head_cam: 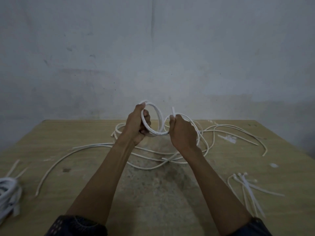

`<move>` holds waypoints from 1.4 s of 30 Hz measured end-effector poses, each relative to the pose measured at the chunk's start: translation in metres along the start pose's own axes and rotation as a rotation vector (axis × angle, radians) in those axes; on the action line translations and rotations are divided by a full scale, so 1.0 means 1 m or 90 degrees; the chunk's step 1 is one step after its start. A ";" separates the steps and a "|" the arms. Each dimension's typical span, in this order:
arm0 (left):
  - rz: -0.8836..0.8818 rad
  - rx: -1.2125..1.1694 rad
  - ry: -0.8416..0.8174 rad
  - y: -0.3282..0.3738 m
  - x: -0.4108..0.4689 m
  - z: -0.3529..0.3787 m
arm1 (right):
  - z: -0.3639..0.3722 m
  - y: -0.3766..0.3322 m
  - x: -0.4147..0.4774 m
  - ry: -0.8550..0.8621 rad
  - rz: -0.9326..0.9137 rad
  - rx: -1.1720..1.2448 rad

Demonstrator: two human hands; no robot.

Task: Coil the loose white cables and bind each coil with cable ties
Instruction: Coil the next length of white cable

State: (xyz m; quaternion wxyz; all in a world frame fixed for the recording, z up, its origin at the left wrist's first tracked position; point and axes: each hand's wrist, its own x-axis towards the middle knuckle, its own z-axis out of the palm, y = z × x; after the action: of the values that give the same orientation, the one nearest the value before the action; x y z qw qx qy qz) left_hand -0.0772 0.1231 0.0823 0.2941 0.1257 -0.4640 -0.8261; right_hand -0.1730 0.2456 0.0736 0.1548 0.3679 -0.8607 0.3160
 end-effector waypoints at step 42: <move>-0.155 -0.178 -0.047 -0.012 -0.004 0.026 | -0.007 0.008 0.029 -0.068 0.325 0.756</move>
State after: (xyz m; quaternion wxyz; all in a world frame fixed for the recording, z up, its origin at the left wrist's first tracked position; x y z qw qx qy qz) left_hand -0.0906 0.1484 0.0860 0.1892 0.1085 -0.3368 -0.9160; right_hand -0.1982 0.2384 0.0899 -0.1979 0.1900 -0.6065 0.7463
